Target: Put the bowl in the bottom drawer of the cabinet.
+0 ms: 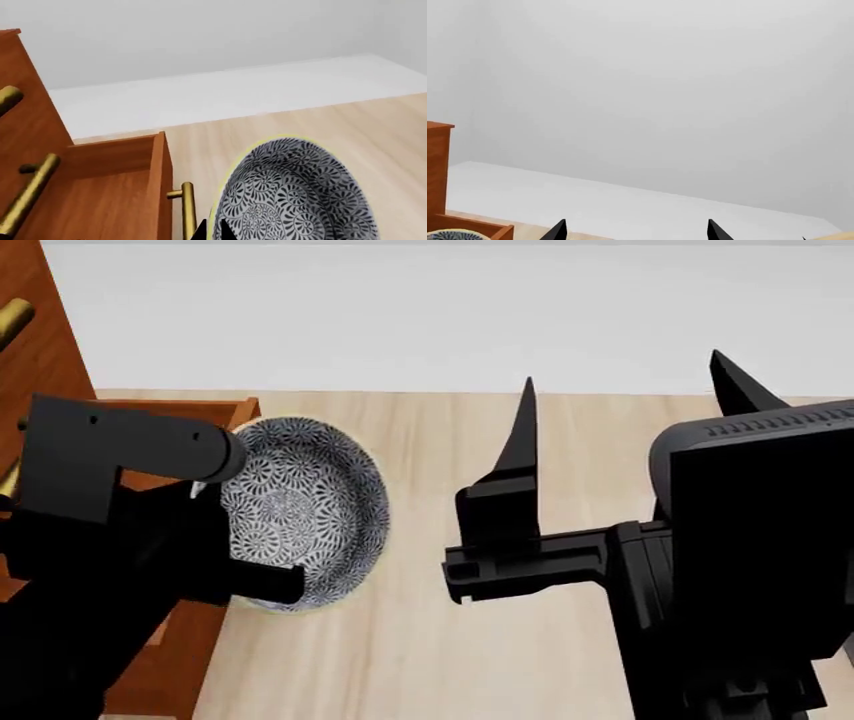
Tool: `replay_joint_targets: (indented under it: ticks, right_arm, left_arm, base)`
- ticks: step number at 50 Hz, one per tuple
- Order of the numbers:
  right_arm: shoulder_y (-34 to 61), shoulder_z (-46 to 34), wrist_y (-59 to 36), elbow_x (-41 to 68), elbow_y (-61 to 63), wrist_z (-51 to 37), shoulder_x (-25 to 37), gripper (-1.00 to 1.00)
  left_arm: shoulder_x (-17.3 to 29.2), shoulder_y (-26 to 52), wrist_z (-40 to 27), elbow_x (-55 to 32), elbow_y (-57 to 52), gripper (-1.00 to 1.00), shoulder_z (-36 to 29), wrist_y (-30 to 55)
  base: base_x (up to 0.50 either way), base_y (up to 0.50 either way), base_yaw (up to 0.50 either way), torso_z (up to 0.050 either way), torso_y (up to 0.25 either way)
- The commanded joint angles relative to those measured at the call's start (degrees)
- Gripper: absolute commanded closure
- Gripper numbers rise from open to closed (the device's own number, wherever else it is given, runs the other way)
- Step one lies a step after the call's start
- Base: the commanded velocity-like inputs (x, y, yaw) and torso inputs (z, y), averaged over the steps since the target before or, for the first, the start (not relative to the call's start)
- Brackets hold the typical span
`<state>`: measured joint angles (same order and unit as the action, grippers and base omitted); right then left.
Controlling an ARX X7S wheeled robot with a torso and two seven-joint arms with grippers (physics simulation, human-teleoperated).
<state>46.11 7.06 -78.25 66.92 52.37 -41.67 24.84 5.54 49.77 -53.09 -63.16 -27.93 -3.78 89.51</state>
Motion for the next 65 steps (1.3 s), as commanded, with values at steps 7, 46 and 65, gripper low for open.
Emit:
replay_joint_targets:
  ticks: [7,46,65]
  right_arm:
    - [-0.2,-1.1,0.9,0.2,-0.5,-0.5,0.5,-1.00]
    - [-0.1,-2.8,3.4,1.9,-1.2,-2.2,2.3,-1.00]
    - [-0.1,-3.5,4.6,2.2,-1.5,-2.8,3.1,-1.00]
  left_arm:
    - [4.0,0.9,-11.3,-9.7,1.3,1.00,2.2,-1.8]
    - [13.9,-2.3,-8.5,5.2,4.3,1.00,-9.0,-15.4]
    - [15.6,-1.2,-10.4,12.2,3.6,1.00,-16.5,-17.0]
  base:
    - [0.00,0.00,0.00,0.000,0.002]
    - [0.00,0.00,0.00,0.000,0.000]
    - [0.00,0.00,0.00,0.000,0.001]
